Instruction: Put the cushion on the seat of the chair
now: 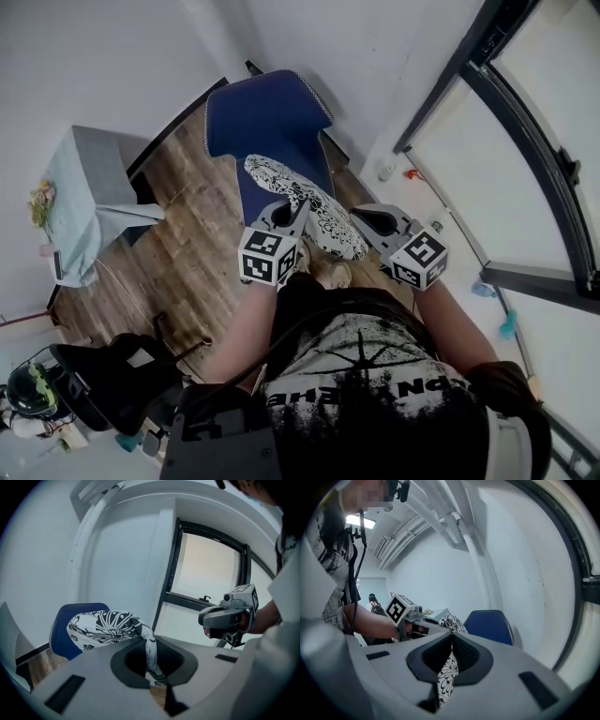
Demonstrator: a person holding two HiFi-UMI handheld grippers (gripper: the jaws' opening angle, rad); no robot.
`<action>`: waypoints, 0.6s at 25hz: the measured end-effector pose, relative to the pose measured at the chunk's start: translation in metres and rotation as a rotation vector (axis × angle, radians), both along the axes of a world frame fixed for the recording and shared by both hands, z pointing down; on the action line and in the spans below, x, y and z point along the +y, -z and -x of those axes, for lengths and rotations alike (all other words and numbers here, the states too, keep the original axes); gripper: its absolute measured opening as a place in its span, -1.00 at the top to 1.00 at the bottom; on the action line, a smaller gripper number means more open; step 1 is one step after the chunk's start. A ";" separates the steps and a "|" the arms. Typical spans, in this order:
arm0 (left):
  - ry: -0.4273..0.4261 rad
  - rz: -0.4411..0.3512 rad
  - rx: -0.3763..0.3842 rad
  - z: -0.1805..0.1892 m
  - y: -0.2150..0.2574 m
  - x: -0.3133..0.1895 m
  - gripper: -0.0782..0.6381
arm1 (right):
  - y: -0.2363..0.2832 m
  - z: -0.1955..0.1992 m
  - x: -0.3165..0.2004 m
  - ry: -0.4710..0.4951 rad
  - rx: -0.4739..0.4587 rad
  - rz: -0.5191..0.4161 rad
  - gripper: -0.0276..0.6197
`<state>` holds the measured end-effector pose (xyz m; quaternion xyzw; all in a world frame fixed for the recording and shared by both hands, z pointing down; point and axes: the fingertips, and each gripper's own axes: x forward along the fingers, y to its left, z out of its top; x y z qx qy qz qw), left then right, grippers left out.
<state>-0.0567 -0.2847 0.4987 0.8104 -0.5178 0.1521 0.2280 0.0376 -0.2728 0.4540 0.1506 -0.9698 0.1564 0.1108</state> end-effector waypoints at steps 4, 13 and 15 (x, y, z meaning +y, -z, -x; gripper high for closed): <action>-0.032 0.015 0.021 -0.002 -0.013 -0.019 0.71 | -0.010 0.003 -0.011 -0.022 0.022 0.016 0.86; -0.132 0.100 0.040 0.013 -0.065 -0.067 0.71 | -0.040 0.023 -0.044 -0.100 0.047 0.078 0.86; -0.156 0.111 0.044 0.012 -0.074 -0.079 0.71 | -0.048 0.024 -0.048 -0.108 0.052 0.093 0.86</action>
